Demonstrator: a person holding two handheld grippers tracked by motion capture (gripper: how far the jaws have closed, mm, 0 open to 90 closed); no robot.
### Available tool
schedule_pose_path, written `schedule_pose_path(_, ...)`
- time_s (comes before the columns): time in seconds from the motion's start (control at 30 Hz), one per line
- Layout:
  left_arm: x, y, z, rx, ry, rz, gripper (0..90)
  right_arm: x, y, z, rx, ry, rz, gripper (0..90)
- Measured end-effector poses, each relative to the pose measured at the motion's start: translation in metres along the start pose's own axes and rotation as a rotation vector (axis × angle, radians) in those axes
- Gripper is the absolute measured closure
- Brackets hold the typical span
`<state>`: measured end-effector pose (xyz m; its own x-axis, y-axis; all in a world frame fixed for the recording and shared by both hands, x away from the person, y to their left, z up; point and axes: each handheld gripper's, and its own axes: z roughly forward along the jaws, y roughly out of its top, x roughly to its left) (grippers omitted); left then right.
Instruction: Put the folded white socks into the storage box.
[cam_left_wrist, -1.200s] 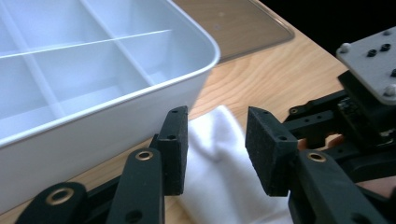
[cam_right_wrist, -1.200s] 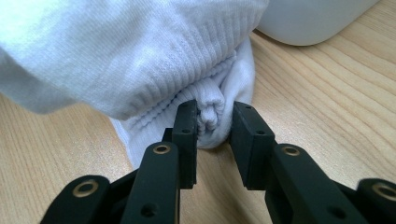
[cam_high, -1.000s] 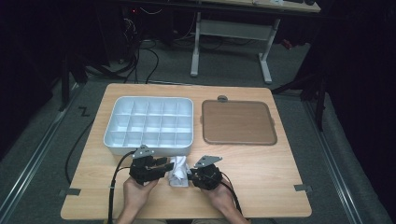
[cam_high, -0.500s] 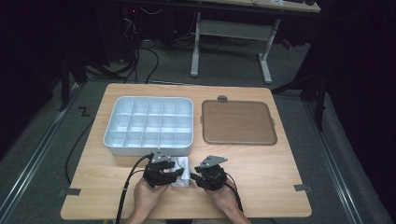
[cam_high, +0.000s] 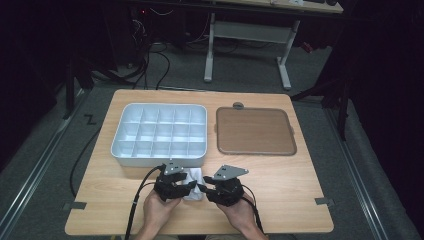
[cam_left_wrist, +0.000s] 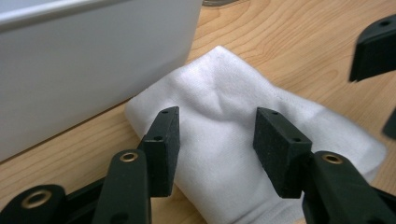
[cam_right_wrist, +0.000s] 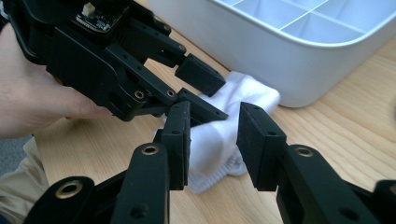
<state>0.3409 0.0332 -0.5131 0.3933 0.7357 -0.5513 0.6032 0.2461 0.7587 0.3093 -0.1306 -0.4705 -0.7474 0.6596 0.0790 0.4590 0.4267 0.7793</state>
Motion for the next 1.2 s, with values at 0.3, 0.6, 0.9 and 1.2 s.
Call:
schedule_pose_path(0.3, 0.004, -0.004, 0.001, 0.009, 0.014, 0.035, 50.6, -0.014, -0.017, 0.032, 0.148, -0.027, 0.0, 85.1)
schedule_pose_path(0.6, 0.007, -0.005, 0.002, 0.001, -0.005, 0.018, 47.9, -0.022, -0.03, 0.039, 0.164, -0.04, -0.006, 86.4)
schedule_pose_path(0.9, -0.001, -0.007, -0.014, -0.016, -0.02, 0.065, 43.6, -0.018, -0.014, 0.019, 0.056, -0.055, 0.011, 75.4)
schedule_pose_path(1.2, 0.004, -0.015, -0.011, -0.015, 0.02, 0.116, 44.0, -0.023, -0.015, 0.047, 0.112, -0.049, -0.007, 82.2)
